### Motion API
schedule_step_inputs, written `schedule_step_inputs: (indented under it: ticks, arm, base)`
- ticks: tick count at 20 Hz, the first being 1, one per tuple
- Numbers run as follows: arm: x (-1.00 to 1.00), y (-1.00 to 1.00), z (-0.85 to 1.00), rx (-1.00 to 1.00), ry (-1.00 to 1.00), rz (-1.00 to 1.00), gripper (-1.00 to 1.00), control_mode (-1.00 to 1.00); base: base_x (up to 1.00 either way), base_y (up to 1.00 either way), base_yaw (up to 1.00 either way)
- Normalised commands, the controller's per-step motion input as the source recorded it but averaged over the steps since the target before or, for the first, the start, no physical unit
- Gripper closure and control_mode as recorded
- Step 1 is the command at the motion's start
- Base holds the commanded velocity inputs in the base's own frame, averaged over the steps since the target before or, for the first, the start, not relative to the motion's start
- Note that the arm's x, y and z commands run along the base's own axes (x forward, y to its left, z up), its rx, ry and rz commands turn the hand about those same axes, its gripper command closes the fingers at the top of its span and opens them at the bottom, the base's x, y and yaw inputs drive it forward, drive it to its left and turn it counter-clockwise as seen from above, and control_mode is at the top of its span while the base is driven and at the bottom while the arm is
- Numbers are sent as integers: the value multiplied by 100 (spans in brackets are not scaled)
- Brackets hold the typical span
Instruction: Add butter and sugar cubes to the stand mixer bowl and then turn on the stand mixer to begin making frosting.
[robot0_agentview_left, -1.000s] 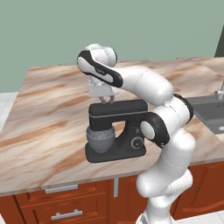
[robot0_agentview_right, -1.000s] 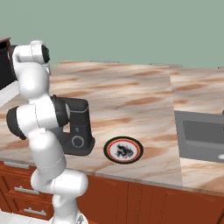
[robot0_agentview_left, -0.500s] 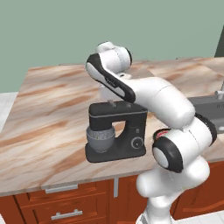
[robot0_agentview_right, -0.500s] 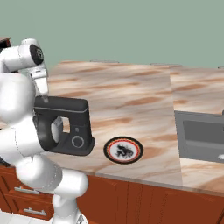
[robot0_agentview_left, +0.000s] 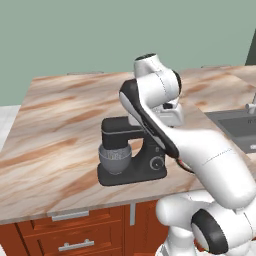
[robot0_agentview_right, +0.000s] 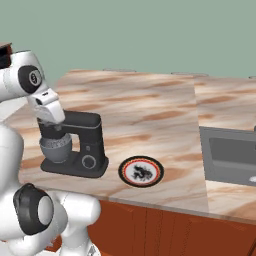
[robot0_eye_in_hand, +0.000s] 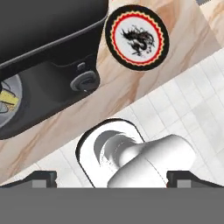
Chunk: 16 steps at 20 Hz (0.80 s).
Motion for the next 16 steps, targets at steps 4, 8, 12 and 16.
schedule_step_inputs:
  ticks: [4, 8, 12, 16]
  arm:
    - [-6, -19, -14, 0, -2, 40, -100, -100]
    - [0, -20, -35, -1, 0, 34, -100, -100]
    - [0, -12, -51, -5, 3, 31, -100, -100]
    - [1, -15, -68, -7, 6, 30, -100, -100]
  base:
    - [0, 0, 0]
    - [0, 0, 0]
    - [0, 0, 0]
    - [0, 0, 0]
